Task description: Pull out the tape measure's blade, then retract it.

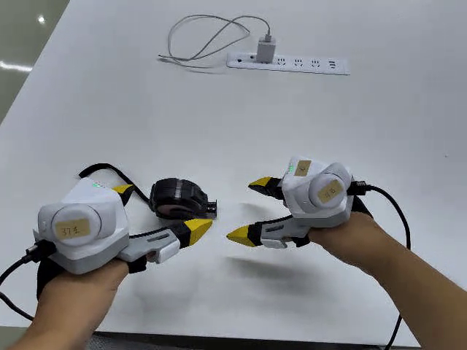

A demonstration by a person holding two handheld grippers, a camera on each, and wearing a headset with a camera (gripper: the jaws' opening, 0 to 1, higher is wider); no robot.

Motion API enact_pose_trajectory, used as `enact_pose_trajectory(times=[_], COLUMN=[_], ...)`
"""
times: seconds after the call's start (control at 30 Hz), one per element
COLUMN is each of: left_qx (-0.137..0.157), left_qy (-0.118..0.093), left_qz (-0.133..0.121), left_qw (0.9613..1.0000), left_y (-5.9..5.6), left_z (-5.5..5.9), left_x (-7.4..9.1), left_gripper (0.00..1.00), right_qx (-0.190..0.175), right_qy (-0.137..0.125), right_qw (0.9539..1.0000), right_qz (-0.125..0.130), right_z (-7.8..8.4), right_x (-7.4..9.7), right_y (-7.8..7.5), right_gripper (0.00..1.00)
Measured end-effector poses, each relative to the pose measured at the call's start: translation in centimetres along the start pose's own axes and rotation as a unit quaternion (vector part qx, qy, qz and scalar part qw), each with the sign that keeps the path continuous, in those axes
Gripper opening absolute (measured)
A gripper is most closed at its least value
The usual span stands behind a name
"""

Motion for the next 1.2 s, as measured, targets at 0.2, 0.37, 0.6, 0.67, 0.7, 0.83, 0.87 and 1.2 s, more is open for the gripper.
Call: enact_pose_trajectory(times=[0.2, 0.37, 0.6, 0.67, 0.7, 0.83, 0.87, 1.2], left_qx=[-0.018, -0.031, -0.04, -0.045, -0.045, -0.051, -0.05, -0.066], left_qy=[0.008, 0.01, 0.02, 0.023, 0.022, 0.025, 0.024, 0.04], left_qz=[0.014, 0.021, 0.037, 0.037, 0.039, 0.044, 0.046, 0.053], left_qw=[0.9997, 0.9992, 0.9983, 0.998, 0.998, 0.9974, 0.9974, 0.9956], left_y=[0.0, 0.3, 0.5, 0.7, 0.7, 1.0, 1.0, 1.6], left_z=[0.1, 0.0, 0.4, 0.5, 0.5, 0.5, 0.5, 0.9], left_x=[0.9, 1.7, 2.4, 2.6, 2.7, 3.2, 3.3, 4.4], left_gripper=[0.92, 0.92, 0.92, 0.92, 0.92, 0.92, 0.93, 0.93], right_qx=[-0.011, -0.021, -0.035, -0.036, -0.037, -0.037, -0.038, -0.045], right_qy=[-0.001, -0.006, -0.002, -0.002, -0.003, -0.005, -0.005, -0.003], right_qw=[0.9999, 0.9994, 0.9984, 0.9981, 0.998, 0.9974, 0.9973, 0.9964], right_qz=[0.013, 0.025, 0.045, 0.05, 0.052, 0.061, 0.062, 0.072], right_z=[0.4, 0.7, 1.5, 1.7, 1.7, 1.9, 1.9, 3.1], right_x=[1.0, 2.1, 3.7, 4.1, 4.2, 4.9, 5.1, 6.8], right_y=[0.1, 0.0, -0.3, -0.3, -0.3, -0.2, -0.2, 0.3], right_gripper=[0.64, 0.69, 0.72, 0.73, 0.73, 0.75, 0.76, 0.77])
Point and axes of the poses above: the centre of the closed fingertips' face, and the gripper's own axes: x roughly backward along the fingers, y roughly to its left, z roughly out of its underside, the point moved 10 cm from there along x, roughly backward along the fingers, and after that the axes turned 7 degrees about z, right-handed, at the moved point
